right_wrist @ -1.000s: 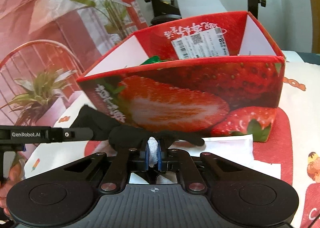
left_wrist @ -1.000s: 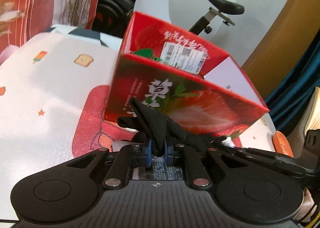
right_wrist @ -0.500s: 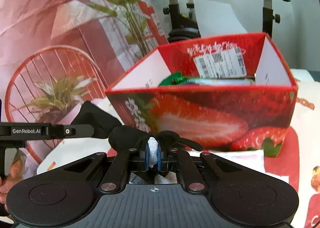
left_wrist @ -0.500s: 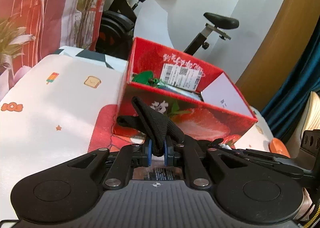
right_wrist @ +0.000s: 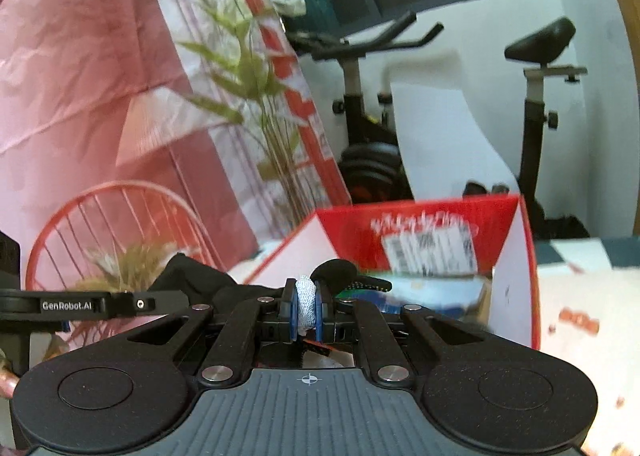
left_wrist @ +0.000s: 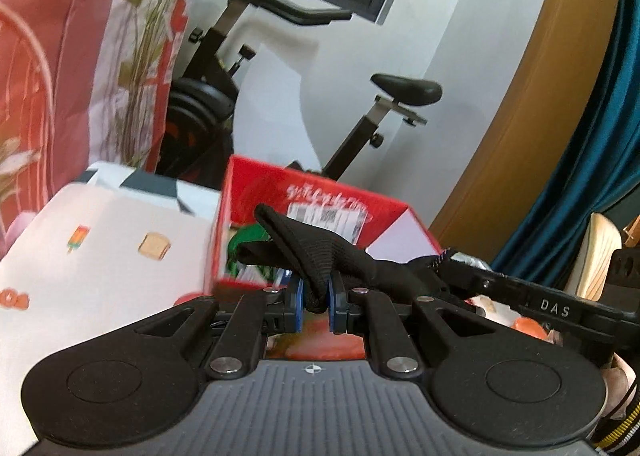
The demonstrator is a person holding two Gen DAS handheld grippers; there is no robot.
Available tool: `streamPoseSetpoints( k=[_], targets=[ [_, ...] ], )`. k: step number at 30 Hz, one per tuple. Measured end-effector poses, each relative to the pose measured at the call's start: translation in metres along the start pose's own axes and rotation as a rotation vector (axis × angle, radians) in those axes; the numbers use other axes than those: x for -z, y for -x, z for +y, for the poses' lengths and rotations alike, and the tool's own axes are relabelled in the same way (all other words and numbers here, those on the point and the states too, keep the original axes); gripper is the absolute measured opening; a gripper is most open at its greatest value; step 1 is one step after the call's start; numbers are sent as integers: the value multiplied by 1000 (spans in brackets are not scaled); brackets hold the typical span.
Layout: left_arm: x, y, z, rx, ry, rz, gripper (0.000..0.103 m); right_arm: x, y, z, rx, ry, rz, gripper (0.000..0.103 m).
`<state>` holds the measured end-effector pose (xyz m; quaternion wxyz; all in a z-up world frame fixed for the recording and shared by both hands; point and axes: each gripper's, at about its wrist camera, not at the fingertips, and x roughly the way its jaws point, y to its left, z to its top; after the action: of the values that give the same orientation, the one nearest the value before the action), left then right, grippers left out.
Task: Organize soft objects
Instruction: 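Lower the black glove into the red box and open both grippers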
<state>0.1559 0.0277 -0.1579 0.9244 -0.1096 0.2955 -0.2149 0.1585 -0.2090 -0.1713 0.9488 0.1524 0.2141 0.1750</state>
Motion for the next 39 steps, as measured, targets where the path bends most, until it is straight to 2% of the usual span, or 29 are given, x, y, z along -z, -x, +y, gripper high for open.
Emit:
streamPoseSetpoints(
  k=[4,8,14,23,28,33,39],
  targets=[
    [-15,-7,-7,20,0,-25,12,-26,-6,-5,34,42,-39,8],
    [-33,-29,-4,64,58,0,12,-40,-21,-13,74,68,-26,8],
    [-49,-81,0,66,88,129,12,-37,-59,-34,106,25,108,8],
    [-36,-140,0,42,-46,343,13,-8,-105,-57,159,-44,284,8],
    [-29,-158,2,8,-48,414,13,1,-119,-59,167,-38,337,8],
    [-26,-161,1,-16,-87,423,14,6,-124,-65,184,-69,348,8],
    [-35,-161,-2,-69,-145,389,24,12,-125,-73,226,-72,381,8]
  ],
)
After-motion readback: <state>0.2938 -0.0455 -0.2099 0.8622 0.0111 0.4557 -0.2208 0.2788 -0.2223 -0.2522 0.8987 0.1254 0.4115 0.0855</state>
